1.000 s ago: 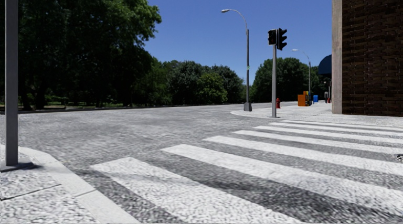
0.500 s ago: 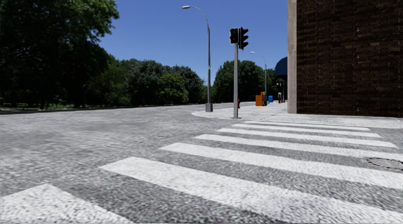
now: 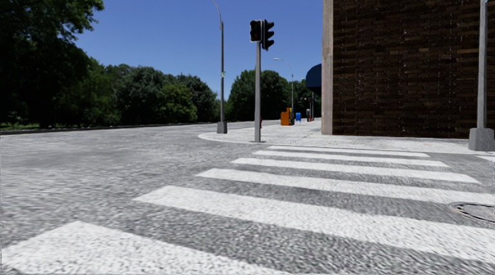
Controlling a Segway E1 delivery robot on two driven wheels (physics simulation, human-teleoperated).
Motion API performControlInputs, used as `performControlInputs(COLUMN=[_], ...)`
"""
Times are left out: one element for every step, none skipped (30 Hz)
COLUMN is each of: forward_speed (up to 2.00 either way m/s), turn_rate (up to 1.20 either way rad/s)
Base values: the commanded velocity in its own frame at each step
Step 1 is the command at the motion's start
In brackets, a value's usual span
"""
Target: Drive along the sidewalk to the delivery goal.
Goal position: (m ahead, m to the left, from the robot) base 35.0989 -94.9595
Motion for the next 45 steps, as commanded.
performControlInputs(forward_speed=[1.52,1.52,1.52,1.52,1.52,1.52,1.52,1.52,1.52,1.52,1.52,1.52,1.52,1.53,1.53,1.53,1.53,1.53,1.54,1.56,1.56,1.6,1.65,1.71,1.77,1.79,1.79,1.8,1.81,1.82,1.87,2.0,2.0,2.0,2.0,2.0,2.0,2.0,2.0,2.0,2.0,2.0,2.0,2.0,2.0], turn_rate=[-0.51,-0.51,-0.51,-0.51,-0.51,-0.51,-0.51,-0.51,-0.51,-0.51,-0.51,-0.51,-0.51,-0.51,-0.51,-0.51,-0.51,-0.51,-0.51,-0.51,-0.51,-0.51,-0.51,-0.51,-0.51,-0.51,-0.51,-0.51,-0.51,-0.49,-0.44,-0.33,-0.33,-0.2,0.0,0.0,0.0,0.0,0.0,0.0,0.0,0.0,0.0,0.0,0.0])
